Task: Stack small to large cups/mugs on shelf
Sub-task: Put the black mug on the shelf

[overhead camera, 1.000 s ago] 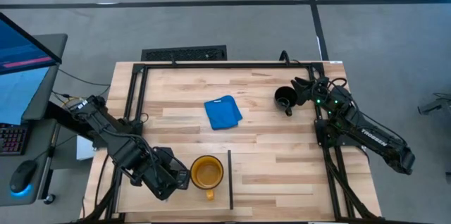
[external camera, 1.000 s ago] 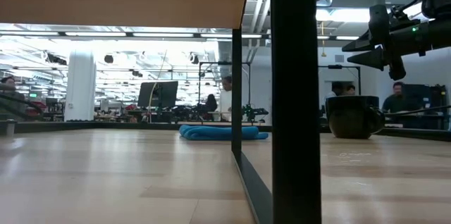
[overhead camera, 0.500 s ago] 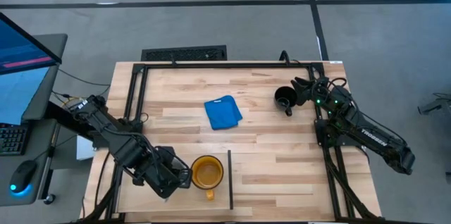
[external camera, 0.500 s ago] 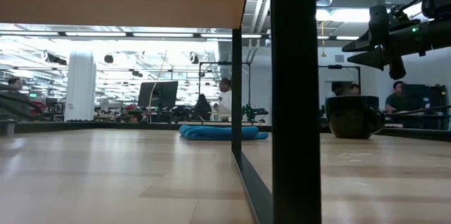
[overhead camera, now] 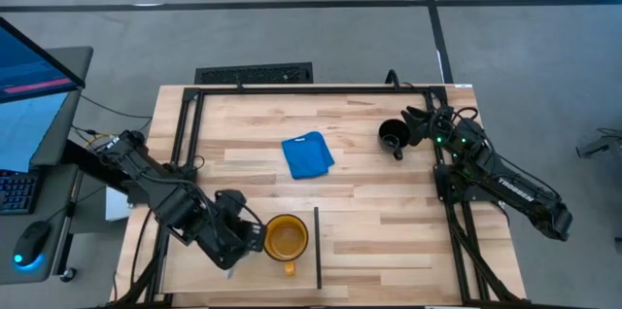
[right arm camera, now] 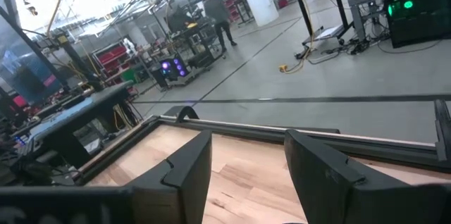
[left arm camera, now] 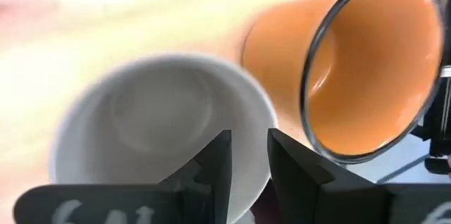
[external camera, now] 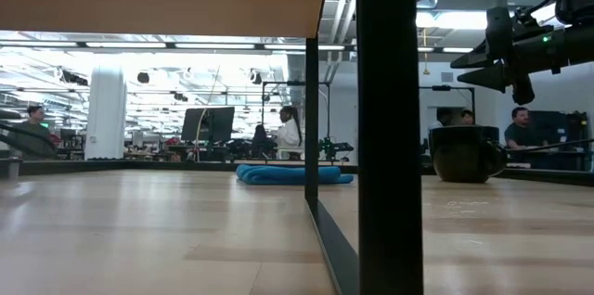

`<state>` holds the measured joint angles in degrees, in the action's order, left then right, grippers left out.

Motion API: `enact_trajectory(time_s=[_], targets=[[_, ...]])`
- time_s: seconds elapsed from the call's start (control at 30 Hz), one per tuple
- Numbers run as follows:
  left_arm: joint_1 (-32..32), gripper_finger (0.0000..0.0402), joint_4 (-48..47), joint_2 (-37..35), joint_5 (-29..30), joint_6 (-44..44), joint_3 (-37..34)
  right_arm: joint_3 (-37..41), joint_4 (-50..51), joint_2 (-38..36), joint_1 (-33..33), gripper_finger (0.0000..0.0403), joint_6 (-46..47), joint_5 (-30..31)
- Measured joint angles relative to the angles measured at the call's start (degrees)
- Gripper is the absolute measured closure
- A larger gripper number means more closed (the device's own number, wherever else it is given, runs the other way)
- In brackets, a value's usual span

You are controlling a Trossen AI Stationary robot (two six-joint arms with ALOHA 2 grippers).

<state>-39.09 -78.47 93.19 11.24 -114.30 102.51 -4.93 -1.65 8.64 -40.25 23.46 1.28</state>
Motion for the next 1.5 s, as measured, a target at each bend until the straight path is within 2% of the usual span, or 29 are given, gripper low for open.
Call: enact_trajectory(time_s=[0.2,0.3,0.53,0.7,0.83,0.93,1.03,1.33,1.5], targets=[[-0.24,0.0319,-8.91,0.03,9.26,3.00,4.70,0.00,-0.04,0.02,0.00,0.0200,0.01,-0.04],[-0.86,0.0319,-11.65,-0.09,17.21,7.01,7.51,0.00,-0.07,0.00,-0.02,0.0200,0.31,-0.09],[-2.13,0.0319,-11.57,-0.28,43.35,30.84,9.04,0.00,-2.19,0.02,0.02,0.0200,0.93,-2.38],[-2.34,0.0319,-11.52,-0.24,52.26,47.68,8.53,-0.02,-4.88,0.00,0.02,0.0200,6.28,-2.89],[-2.38,0.0319,-11.53,-0.38,58.27,54.63,6.10,-0.02,-6.81,0.02,0.17,0.0200,8.34,-2.95],[-4.04,0.0319,-11.55,-2.21,61.19,55.76,1.81,-0.02,-8.96,0.00,1.03,0.0200,9.57,-2.95],[-6.93,0.0319,-11.52,-5.62,61.53,54.62,-4.11,-0.02,-11.57,0.00,2.60,0.0200,9.60,-2.89],[-15.56,0.0319,-11.28,-22.53,62.78,38.50,-27.57,-0.02,-14.29,0.00,8.07,0.0200,10.62,-0.94],[-16.24,0.0319,-8.24,-30.53,62.66,37.13,-38.83,-1.04,-14.27,0.96,12.99,0.0200,11.60,-0.85]])
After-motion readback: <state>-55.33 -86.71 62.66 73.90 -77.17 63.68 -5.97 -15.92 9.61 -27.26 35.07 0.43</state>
